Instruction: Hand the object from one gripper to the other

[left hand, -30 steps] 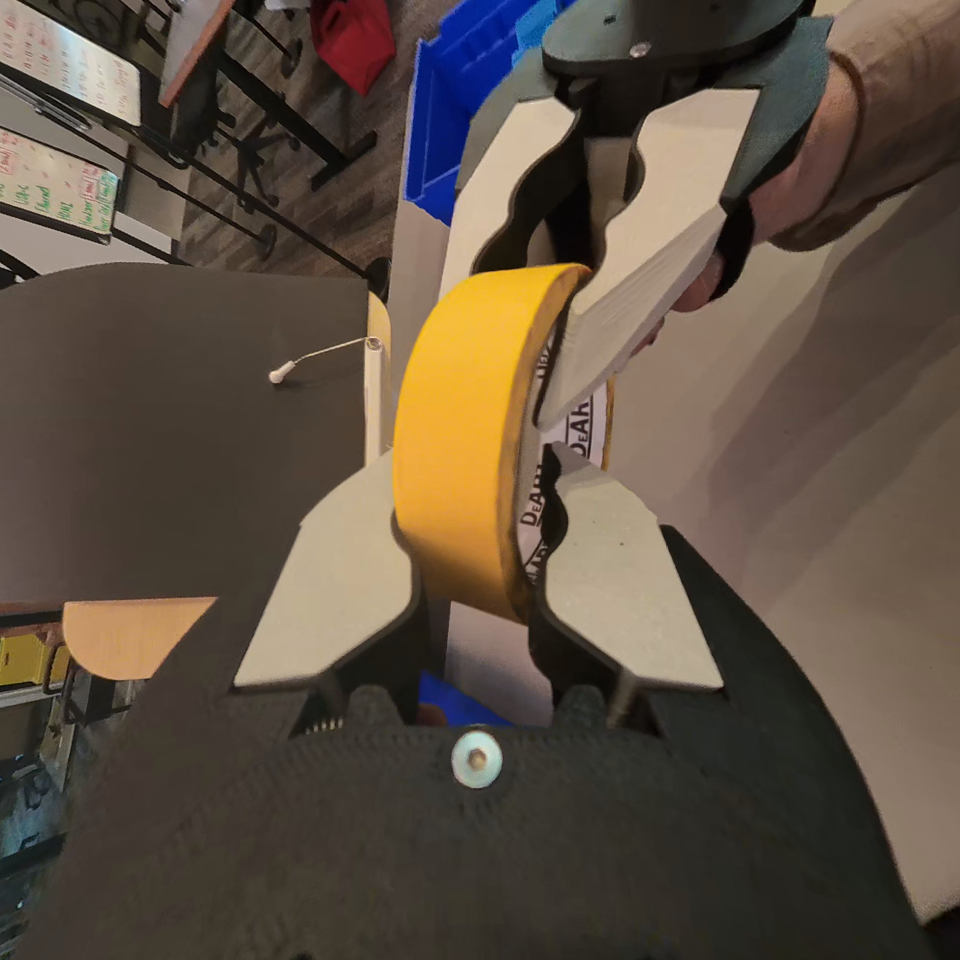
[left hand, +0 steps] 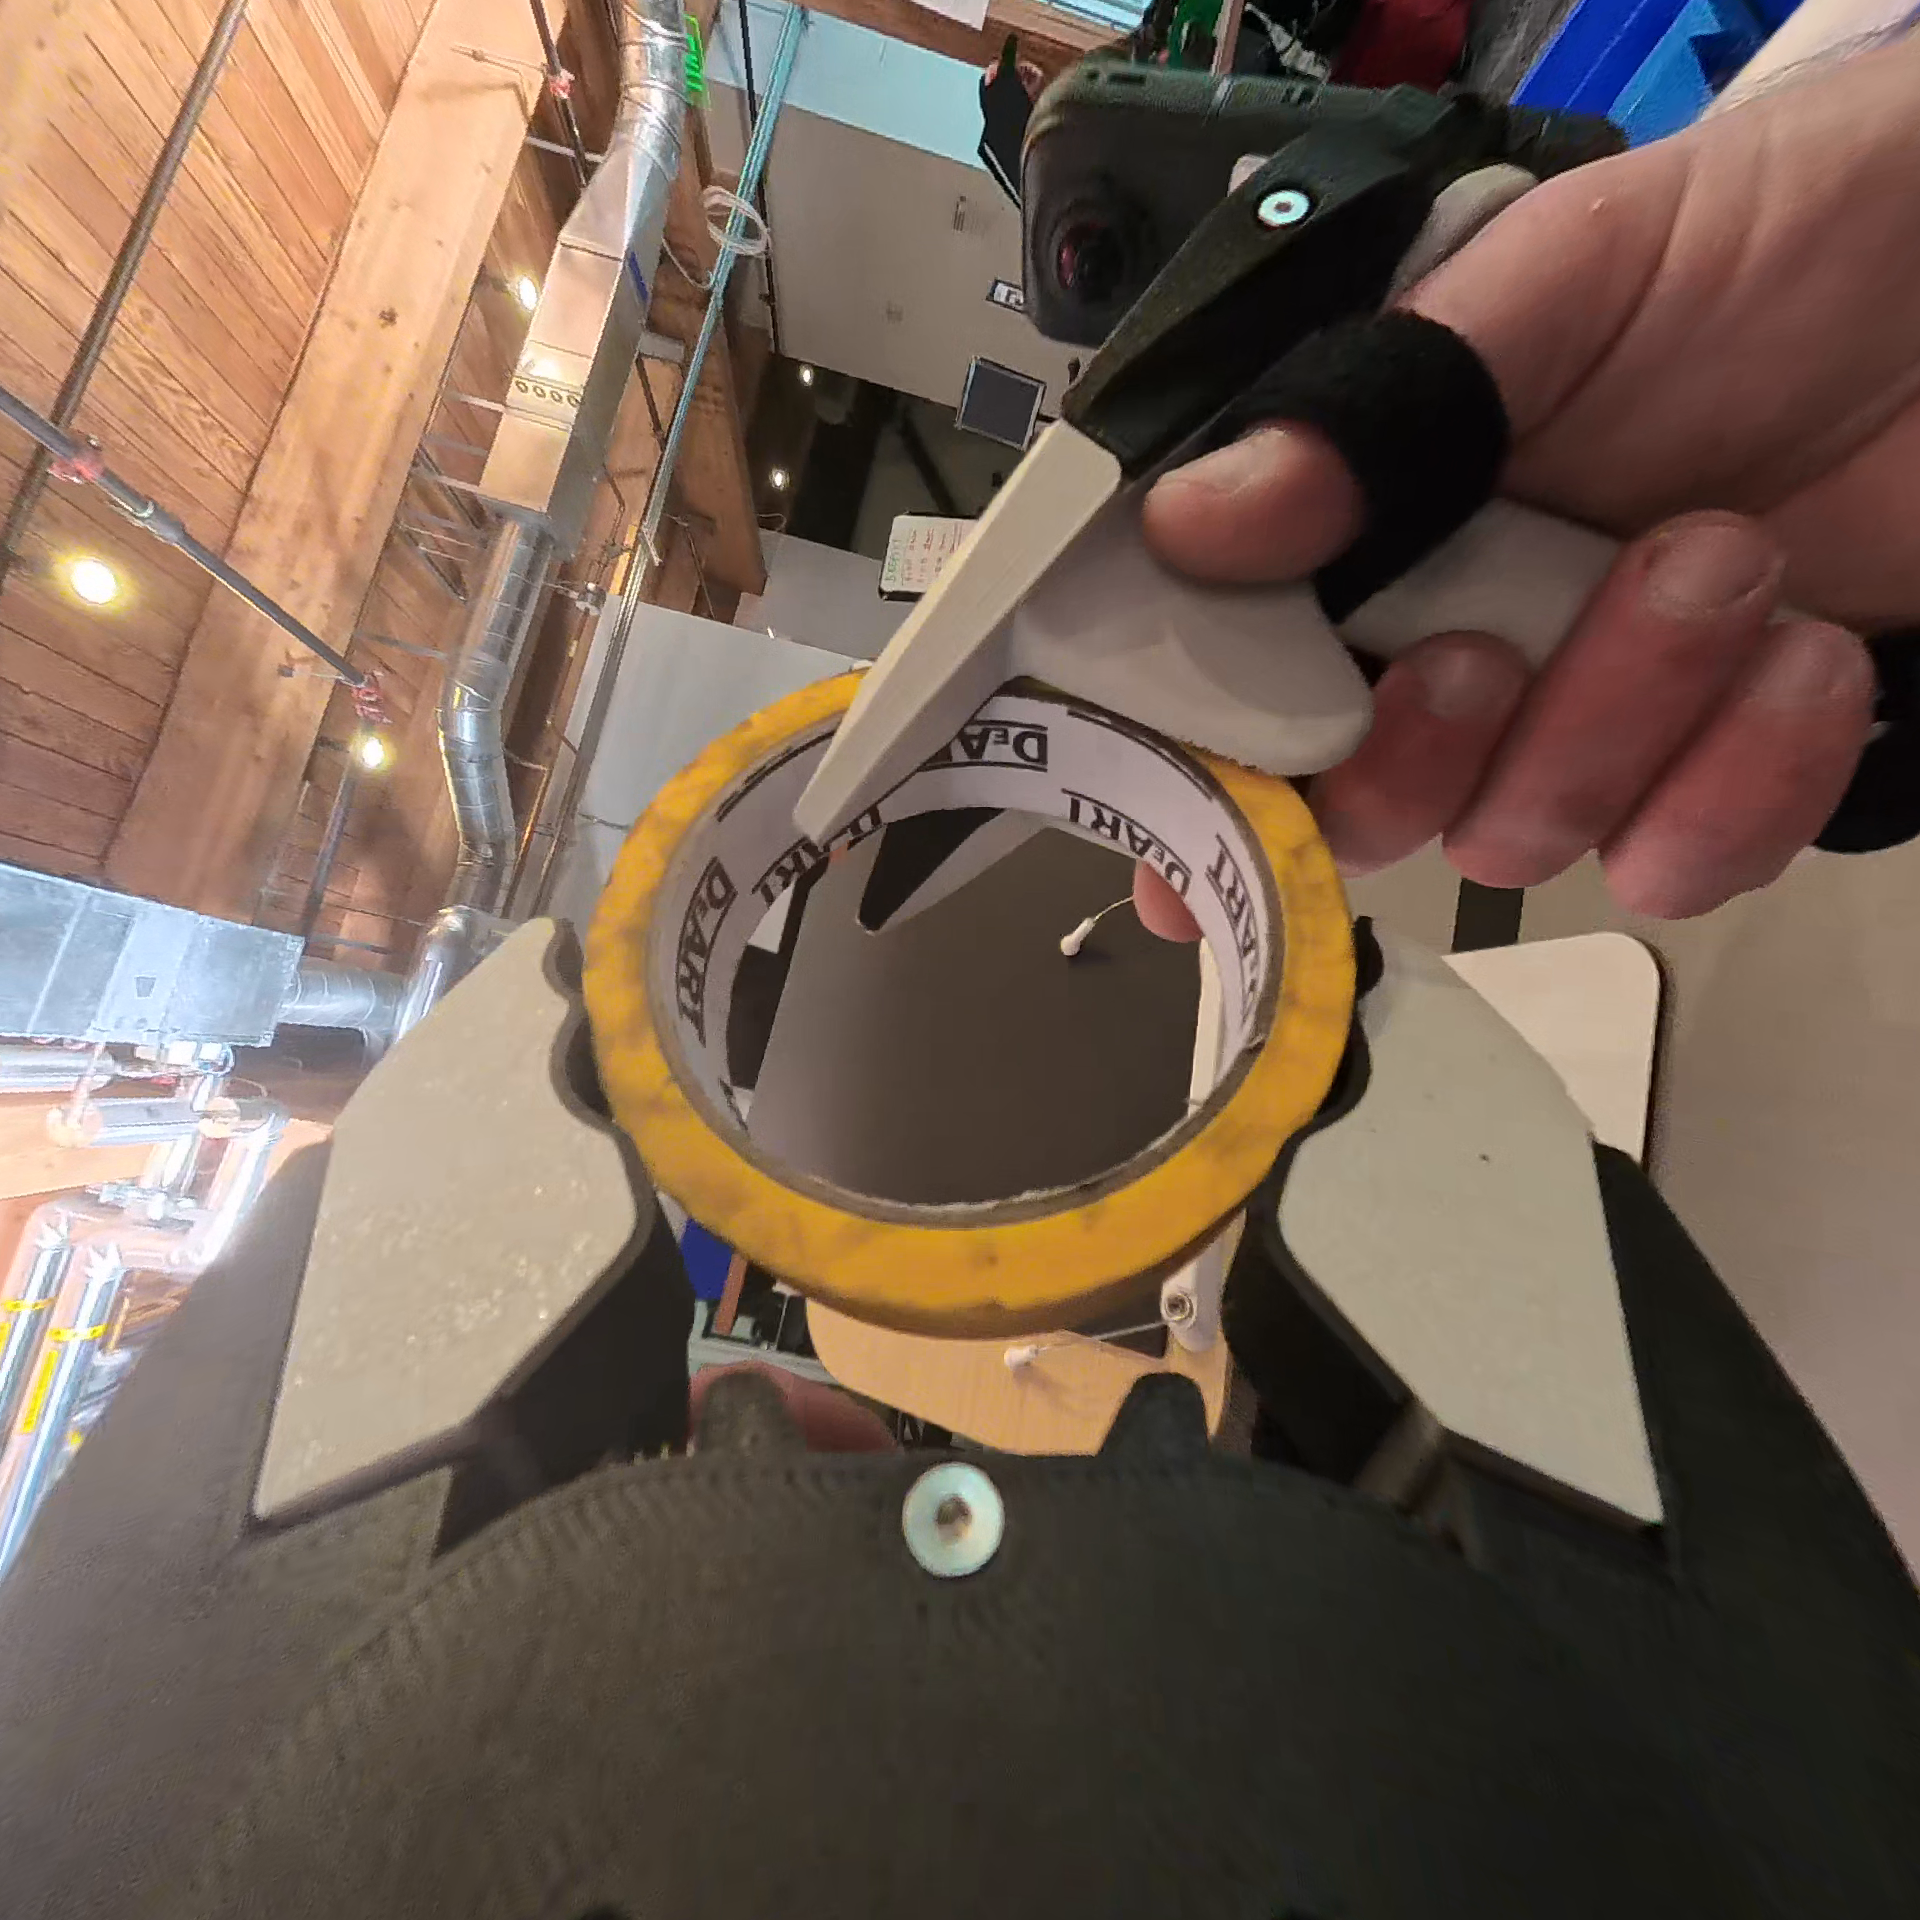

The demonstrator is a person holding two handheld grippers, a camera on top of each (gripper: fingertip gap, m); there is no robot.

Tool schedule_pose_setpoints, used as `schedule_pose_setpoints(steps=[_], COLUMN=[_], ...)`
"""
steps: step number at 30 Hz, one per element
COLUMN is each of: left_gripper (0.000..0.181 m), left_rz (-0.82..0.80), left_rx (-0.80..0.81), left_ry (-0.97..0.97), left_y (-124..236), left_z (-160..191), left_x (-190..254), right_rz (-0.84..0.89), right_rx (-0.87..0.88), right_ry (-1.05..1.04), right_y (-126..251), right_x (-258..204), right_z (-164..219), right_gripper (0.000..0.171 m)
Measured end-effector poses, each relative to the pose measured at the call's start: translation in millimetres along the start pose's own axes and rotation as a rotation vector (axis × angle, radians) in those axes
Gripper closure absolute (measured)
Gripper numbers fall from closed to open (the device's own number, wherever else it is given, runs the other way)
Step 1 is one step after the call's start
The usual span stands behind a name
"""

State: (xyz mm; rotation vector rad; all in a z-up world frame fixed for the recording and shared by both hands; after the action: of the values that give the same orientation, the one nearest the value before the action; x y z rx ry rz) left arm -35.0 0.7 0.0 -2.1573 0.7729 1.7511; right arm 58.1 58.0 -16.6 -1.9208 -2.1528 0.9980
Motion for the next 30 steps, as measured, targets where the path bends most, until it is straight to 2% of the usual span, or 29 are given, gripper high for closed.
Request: schedule_pose_setpoints(steps=[5, 17, 20, 25, 30], left_gripper=[0.052, 0.053, 0.053, 0.053, 0.053], left_rz=[-0.009, -0.026, -0.025, -0.003, 0.104], left_rx=[0.016, 0.010, 0.003, -0.001, 0.021], left_ry=[-0.010, -0.027, -0.032, 0.023, 0.187], left_y=[2, 7, 9, 15, 21], left_z=[-2, -8, -9, -8, -5], left_x=[0, -3, -6, -16, -33], right_rz=[-0.020, -0.005, 0.024, 0.059, 0.121], right_rx=[-0.013, -0.030, -0.036, -0.041, -0.054], right_ry=[-0.026, 0.099, 0.157, 0.266, 0.535], right_y=[-1, -2, -2, 1, 6], right_x=[-1, -11, -12, -14, -23], right_z=[-1, -6, -7, -14, -24], right_gripper=[0.147, 0.144, 0.134, 0.127, 0.117])
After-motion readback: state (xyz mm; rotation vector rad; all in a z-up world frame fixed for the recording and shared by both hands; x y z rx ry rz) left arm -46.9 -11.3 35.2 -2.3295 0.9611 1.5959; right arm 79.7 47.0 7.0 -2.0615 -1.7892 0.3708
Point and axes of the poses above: each gripper's, where its closed fingertips meet, y back along the fingers, z out of its underside, x = y × z across the jaws, the point moved 8 cm from there along y, back along the fingers, and after that the axes turned 10 degrees about z, right-handed, at the moved point
